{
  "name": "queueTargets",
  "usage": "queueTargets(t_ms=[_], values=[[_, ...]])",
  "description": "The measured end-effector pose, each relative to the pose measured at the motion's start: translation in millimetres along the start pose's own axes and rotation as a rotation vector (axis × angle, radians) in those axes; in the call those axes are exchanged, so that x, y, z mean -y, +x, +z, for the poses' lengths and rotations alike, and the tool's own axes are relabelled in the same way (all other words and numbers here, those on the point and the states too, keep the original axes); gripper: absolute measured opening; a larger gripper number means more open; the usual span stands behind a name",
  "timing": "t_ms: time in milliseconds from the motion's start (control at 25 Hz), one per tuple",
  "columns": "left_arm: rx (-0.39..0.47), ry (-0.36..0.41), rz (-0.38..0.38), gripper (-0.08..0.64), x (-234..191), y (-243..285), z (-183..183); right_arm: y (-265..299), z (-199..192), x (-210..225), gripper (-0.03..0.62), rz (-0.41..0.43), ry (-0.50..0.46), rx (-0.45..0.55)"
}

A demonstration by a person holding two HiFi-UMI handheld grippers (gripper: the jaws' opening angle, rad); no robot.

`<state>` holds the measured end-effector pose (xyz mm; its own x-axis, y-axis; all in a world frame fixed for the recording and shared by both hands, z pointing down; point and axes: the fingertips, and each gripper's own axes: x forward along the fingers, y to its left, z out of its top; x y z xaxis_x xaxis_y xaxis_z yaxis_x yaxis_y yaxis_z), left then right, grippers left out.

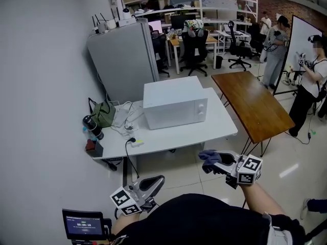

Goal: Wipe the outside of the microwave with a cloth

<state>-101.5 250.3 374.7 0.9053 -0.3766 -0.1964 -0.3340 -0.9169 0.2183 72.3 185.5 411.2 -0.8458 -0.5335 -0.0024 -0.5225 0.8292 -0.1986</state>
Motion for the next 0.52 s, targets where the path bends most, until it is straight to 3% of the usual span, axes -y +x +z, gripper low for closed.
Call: queueTargets(t_ms=[520], values=[[-0.005, 0.007, 0.033, 0.005, -18.6, -23.7, 8.1, 40.2, 3.3, -16.1, 0.133, 0.060, -0.039, -0.006]])
